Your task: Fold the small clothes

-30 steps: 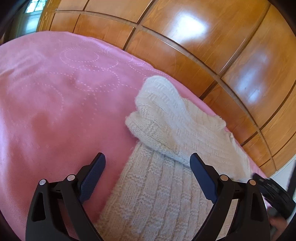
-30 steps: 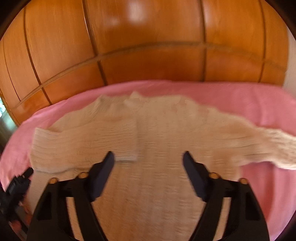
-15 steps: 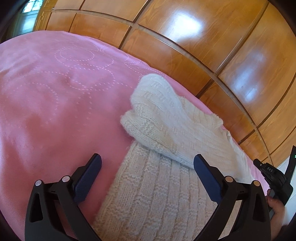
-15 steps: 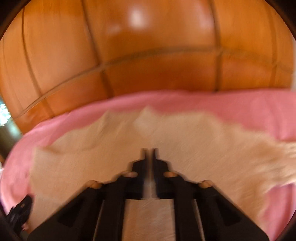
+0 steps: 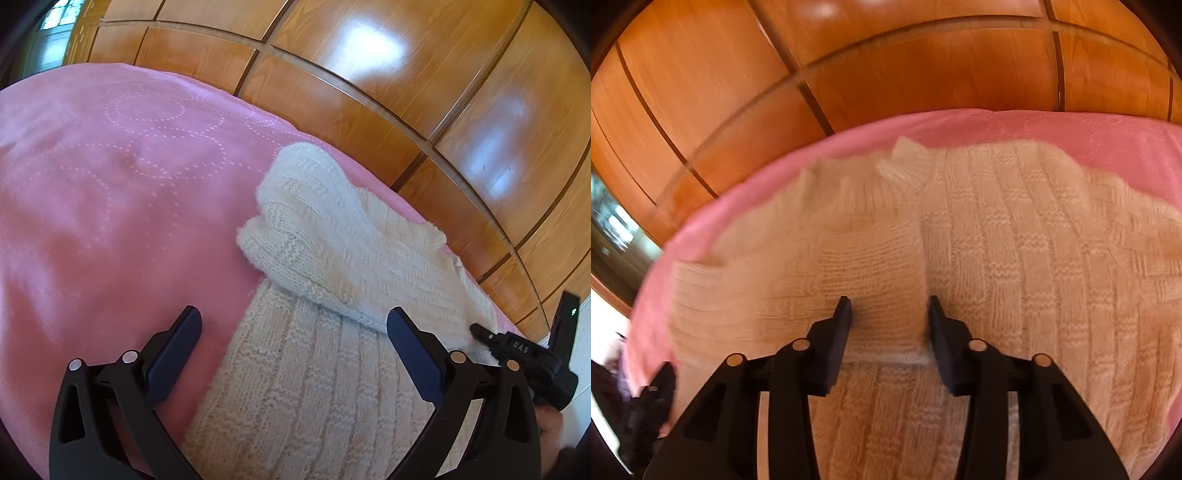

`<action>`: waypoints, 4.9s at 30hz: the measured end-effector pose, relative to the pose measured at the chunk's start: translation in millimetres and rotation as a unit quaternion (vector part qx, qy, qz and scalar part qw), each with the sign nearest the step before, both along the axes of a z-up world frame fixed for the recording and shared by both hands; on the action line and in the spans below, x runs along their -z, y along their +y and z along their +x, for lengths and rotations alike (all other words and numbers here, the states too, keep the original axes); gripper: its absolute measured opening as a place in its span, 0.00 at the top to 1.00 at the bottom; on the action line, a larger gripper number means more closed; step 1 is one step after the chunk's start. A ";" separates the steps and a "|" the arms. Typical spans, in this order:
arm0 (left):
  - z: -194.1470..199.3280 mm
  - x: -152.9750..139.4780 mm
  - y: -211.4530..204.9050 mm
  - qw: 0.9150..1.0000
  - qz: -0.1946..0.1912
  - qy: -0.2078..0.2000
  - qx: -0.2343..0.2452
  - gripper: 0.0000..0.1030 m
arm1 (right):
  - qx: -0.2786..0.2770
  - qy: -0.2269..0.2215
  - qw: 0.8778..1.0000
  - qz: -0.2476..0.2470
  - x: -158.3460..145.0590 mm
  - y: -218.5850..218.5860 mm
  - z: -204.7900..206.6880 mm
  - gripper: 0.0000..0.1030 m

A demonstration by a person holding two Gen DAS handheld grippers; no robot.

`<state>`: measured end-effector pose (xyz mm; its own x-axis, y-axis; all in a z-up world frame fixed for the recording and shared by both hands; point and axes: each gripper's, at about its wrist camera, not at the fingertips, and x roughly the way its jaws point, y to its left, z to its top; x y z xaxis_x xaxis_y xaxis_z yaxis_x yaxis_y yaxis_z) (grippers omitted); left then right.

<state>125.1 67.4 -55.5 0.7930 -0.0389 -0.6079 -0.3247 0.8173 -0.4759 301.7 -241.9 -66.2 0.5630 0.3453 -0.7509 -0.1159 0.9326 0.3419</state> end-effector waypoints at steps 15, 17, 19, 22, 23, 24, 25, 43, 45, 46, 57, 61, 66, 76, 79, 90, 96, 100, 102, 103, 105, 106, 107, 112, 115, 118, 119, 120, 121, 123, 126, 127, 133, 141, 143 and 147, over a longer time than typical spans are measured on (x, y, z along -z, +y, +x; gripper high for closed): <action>24.0 -9.0 -7.5 0.997 0.038 0.071 -0.002 0.04 | 0.105 -0.035 0.989 -0.103 -2.9 -37.2 -12.6 0.81; 42.5 -20.6 -7.4 0.994 0.065 0.084 -0.018 0.04 | 0.105 -0.036 0.987 -0.115 0.0 -36.6 -14.6 0.77; 69.0 -27.7 -1.9 0.988 0.107 0.105 -0.041 0.04 | 0.116 -0.035 0.985 -0.124 2.4 -37.3 -13.0 0.67; 97.8 -18.3 15.7 0.977 0.145 0.138 -0.071 0.04 | 0.122 -0.036 0.987 -0.100 4.5 -45.2 -13.3 0.64; 107.2 -7.0 24.8 0.971 0.151 0.168 -0.076 0.04 | 0.123 -0.035 0.987 -0.092 4.8 -47.1 -13.2 0.63; 110.8 4.8 37.5 0.974 0.115 0.180 -0.071 0.03 | 0.124 -0.035 0.988 -0.086 6.1 -48.1 -13.6 0.63; 108.0 6.1 44.0 0.978 0.094 0.170 -0.076 0.03 | 0.125 -0.034 0.988 -0.080 7.0 -49.2 -12.4 0.62; 48.3 -29.8 -12.7 0.986 0.163 0.004 -0.032 0.04 | 0.167 -0.102 0.979 -0.066 -12.6 -57.1 -42.2 0.25; 56.2 -20.6 -0.1 0.991 0.126 0.022 -0.027 0.04 | 0.171 -0.103 0.979 -0.030 -16.8 -69.8 -52.5 0.25; 58.6 -17.2 4.9 0.993 0.111 0.029 -0.027 0.04 | 0.174 -0.096 0.980 -0.006 -17.6 -81.2 -58.8 0.26; 54.1 -8.0 7.7 0.995 0.088 0.049 -0.027 0.04 | 0.314 -0.056 0.946 0.061 -13.9 -255.8 -132.0 0.39; 55.3 -7.7 7.0 0.995 0.088 0.050 -0.026 0.04 | 0.400 -0.039 0.910 0.102 -0.4 -322.7 -160.3 0.42; 57.7 -6.2 7.8 0.994 0.089 0.054 -0.026 0.04 | 0.490 -0.059 0.843 0.215 20.1 -393.1 -196.1 0.58; 64.3 -3.0 4.8 0.993 0.095 0.067 -0.017 0.04 | 0.548 -0.056 0.788 0.274 25.6 -446.2 -172.0 0.75; 64.6 -2.2 5.4 0.993 0.091 0.067 -0.015 0.04 | 0.556 -0.038 0.783 0.276 28.4 -457.1 -163.1 0.89; 65.4 -2.6 5.4 0.994 0.088 0.067 -0.015 0.04 | 0.448 -0.103 0.863 0.210 -55.2 -387.5 -111.2 0.93; 63.7 -2.0 7.6 0.995 0.082 0.062 -0.014 0.04 | 0.317 -0.128 0.915 0.216 -94.5 -274.5 -52.1 0.93; 64.0 -1.1 8.5 0.995 0.081 0.063 -0.013 0.04 | 0.243 -0.127 0.933 0.231 -102.1 -203.7 -26.9 0.93; 64.4 -0.8 8.1 0.995 0.080 0.063 -0.013 0.04 | 0.209 -0.126 0.943 0.227 -103.0 -171.0 -16.9 0.93; 64.6 -0.8 8.1 0.995 0.079 0.063 -0.012 0.04 | 0.186 -0.124 0.950 0.220 -102.6 -152.5 -10.7 0.93; 64.6 -1.3 8.3 0.995 0.077 0.062 -0.012 0.04 | 0.145 -0.121 0.960 0.205 -99.1 -123.1 -1.9 0.93; 64.4 -1.3 8.6 0.995 0.075 0.061 -0.012 0.04 | 0.123 -0.117 0.968 0.185 -93.9 -105.1 1.1 0.93; 64.5 -1.3 8.5 0.995 0.075 0.061 -0.012 0.04 | 0.103 -0.110 0.975 0.163 -86.5 -88.2 3.6 0.92; 65.2 -0.9 8.6 0.995 0.076 0.062 -0.012 0.04 | 0.054 -0.058 0.994 0.074 -39.7 -45.3 -11.3 0.46; 65.3 -1.1 8.7 0.995 0.077 0.063 -0.013 0.04 | 0.090 -0.094 0.991 0.013 -38.2 -52.8 -40.0 0.31; 63.5 -6.9 7.1 0.994 0.082 0.064 -0.020 0.04 | 0.196 -0.133 0.971 -0.019 -35.5 -79.6 -68.8 0.16; 62.2 -12.1 6.3 0.994 0.084 0.065 -0.025 0.04 | 0.225 -0.136 0.965 -0.023 -31.0 -87.9 -78.2 0.15; 61.0 -18.0 4.5 0.994 0.085 0.062 -0.022 0.04 | 0.255 -0.135 0.957 -0.033 -29.0 -96.7 -81.3 0.12; 57.7 -28.6 -0.5 0.995 0.082 0.048 -0.010 0.04 | 0.297 -0.123 0.945 -0.052 -25.2 -106.7 -85.8 0.09; 49.5 -48.4 -13.3 0.997 0.080 0.015 0.008 0.04 | 0.344 -0.089 0.934 -0.036 -10.4 -124.4 -89.0 0.09; 48.6 -74.4 -45.3 0.995 0.074 -0.027 0.068 0.04 | 0.376 -0.049 0.925 0.013 9.1 -144.2 -88.7 0.09; 52.0 -79.8 -58.5 0.992 0.076 -0.033 0.091 0.04 | 0.379 -0.046 0.924 0.022 15.3 -143.1 -92.6 0.09; 98.8 -74.7 -142.0 0.975 0.075 0.007 0.211 0.20 | 0.375 -0.055 0.925 0.024 14.4 -133.5 -101.3 0.06; 154.6 -34.0 -193.2 0.965 0.017 0.098 0.243 0.58 | 0.396 -0.092 0.911 0.067 11.2 -159.0 -126.3 0.06; 157.3 -34.0 -199.0 0.962 0.027 0.097 0.255 0.86 | 0.399 -0.092 0.910 0.064 8.9 -159.0 -126.9 0.06; 153.0 -49.5 -188.2 0.961 0.006 0.066 0.268 0.99 | 0.403 -0.086 0.910 0.054 8.6 -158.3 -123.9 0.06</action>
<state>278.0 -120.7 -6.0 0.5775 -0.4127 -0.7044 0.0869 0.8890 -0.4496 177.8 -400.1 -74.8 0.7721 -0.1642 -0.6140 0.5296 0.7003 0.4786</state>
